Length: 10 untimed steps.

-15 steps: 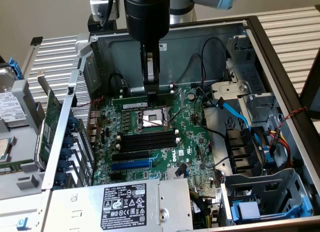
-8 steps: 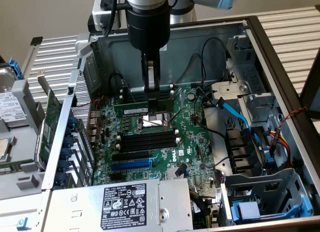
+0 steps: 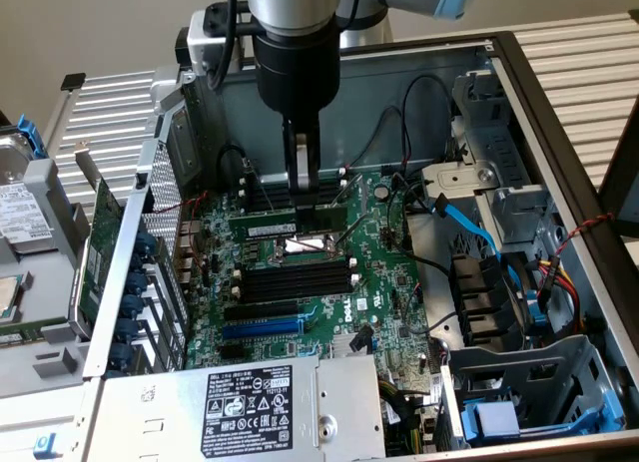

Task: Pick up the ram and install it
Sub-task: 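Pick up the ram and move it above insertion slot, then insert the ram into the slot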

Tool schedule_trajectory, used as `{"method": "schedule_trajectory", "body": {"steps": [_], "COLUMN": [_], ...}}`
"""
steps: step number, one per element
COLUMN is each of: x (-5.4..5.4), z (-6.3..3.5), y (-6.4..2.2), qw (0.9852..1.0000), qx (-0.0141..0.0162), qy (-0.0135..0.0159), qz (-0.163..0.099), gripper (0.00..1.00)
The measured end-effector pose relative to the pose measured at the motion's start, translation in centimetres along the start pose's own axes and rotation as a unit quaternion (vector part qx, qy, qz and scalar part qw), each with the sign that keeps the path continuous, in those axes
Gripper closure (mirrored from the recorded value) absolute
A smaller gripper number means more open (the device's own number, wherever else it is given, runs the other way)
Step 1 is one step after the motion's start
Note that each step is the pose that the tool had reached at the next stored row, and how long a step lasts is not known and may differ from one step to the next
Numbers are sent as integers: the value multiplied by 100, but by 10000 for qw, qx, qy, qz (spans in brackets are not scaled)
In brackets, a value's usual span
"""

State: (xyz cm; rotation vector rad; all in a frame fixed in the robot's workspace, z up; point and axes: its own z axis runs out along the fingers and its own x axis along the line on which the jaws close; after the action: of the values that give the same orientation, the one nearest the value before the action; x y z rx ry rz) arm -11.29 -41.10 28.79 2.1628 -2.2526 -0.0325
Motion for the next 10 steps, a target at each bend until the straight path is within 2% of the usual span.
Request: {"method": "schedule_trajectory", "body": {"steps": [10], "x": [1], "z": [2], "y": [-1], "qw": [10000], "qx": [-3], "qy": [-5], "qz": [0], "gripper": [88]}}
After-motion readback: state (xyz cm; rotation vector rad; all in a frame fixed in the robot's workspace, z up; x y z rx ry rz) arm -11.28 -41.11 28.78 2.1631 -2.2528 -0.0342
